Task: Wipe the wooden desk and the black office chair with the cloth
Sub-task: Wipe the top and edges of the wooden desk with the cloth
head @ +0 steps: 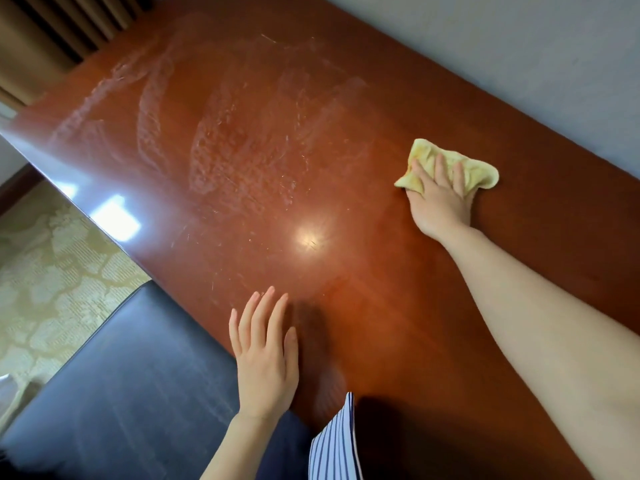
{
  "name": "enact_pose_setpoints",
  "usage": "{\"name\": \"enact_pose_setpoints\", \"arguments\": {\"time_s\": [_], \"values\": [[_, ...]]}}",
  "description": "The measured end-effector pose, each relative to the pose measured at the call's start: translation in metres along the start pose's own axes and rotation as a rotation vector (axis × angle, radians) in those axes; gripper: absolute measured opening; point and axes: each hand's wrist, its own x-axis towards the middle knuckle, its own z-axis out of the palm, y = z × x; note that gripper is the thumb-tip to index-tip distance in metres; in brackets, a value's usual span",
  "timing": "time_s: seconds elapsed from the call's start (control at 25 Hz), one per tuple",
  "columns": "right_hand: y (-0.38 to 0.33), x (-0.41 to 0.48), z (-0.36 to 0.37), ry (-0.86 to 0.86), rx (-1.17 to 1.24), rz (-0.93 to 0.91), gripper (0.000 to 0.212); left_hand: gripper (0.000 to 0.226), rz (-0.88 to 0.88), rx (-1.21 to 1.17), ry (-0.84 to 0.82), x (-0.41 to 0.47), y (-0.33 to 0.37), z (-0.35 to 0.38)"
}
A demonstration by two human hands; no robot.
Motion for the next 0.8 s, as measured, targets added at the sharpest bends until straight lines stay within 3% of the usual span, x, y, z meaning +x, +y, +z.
{"name": "enact_pose_setpoints", "arguments": {"time_s": [0.44,0.56,0.64,0.8], "values": [[-0.063,-0.08,0.045,-0.014,-0.117,-0.473,0.059,0.062,-0.251,-0.038,-0.093,-0.001,-0.006,0.006],[-0.049,-0.114,0.054,-0.025,-0.095,-0.605,0.059,0.073,-0.479,0.004,-0.1,-0.006,-0.008,0.004],[-0.035,-0.135,0.058,-0.03,-0.072,-0.664,0.058,0.087,-0.656,-0.068,-0.126,-0.011,-0.008,0.0],[-0.004,-0.176,0.063,-0.079,0.035,-0.719,0.054,0.115,-0.785,-0.357,-0.227,-0.023,0.001,-0.006]]}}
